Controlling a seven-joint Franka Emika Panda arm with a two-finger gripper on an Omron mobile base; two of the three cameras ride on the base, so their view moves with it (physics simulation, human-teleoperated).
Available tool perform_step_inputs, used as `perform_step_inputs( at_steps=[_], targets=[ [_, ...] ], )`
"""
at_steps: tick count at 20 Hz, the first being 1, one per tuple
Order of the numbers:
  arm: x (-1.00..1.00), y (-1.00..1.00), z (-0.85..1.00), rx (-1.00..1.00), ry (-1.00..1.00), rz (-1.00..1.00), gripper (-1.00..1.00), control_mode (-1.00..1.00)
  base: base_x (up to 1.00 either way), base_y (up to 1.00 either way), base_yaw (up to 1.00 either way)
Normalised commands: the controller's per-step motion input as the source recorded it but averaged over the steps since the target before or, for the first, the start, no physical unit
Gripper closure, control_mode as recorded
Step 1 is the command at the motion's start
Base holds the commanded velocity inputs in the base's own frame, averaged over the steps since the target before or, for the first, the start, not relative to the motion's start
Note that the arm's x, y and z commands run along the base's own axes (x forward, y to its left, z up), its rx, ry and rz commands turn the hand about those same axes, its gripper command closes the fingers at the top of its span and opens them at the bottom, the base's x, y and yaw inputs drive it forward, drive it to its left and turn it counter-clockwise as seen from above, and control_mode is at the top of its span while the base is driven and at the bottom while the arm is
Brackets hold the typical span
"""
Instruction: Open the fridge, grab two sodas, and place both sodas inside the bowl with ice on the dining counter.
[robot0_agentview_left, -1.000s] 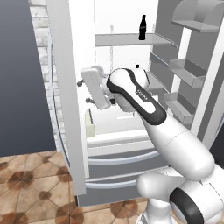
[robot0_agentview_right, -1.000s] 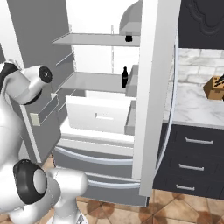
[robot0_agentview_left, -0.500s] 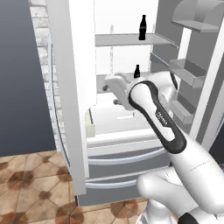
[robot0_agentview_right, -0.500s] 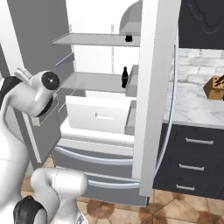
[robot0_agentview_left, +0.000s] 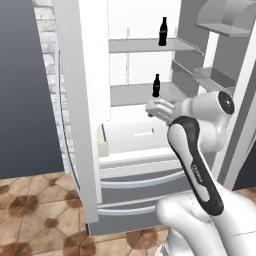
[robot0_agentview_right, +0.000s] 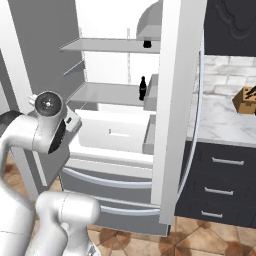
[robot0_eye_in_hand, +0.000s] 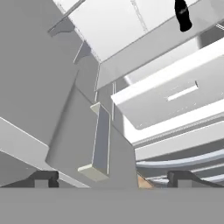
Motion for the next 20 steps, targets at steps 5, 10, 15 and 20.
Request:
perform_step_inputs(
  at_steps=[5, 10, 15, 20],
  targets=[
    [-0.6, -0.69, -0.45, -0.37, -0.08, -0.09, -1.0, -1.0, 0.0, 0.0, 0.0],
    [-0.66, -0.49, -0.56, -0.33, -0.1, -0.03, -1.0, -1.0, 0.0, 0.0, 0.0],
    [-0.6, -0.14, -0.35, -0.3, -0.02, -0.08, -1.0, -1.0, 0.0, 0.0, 0.0],
    [-0.31, 0.24, -0.23, -0.18, 0.0, -0.02, -1.0, -1.0, 0.0, 0.0, 0.0]
  ],
)
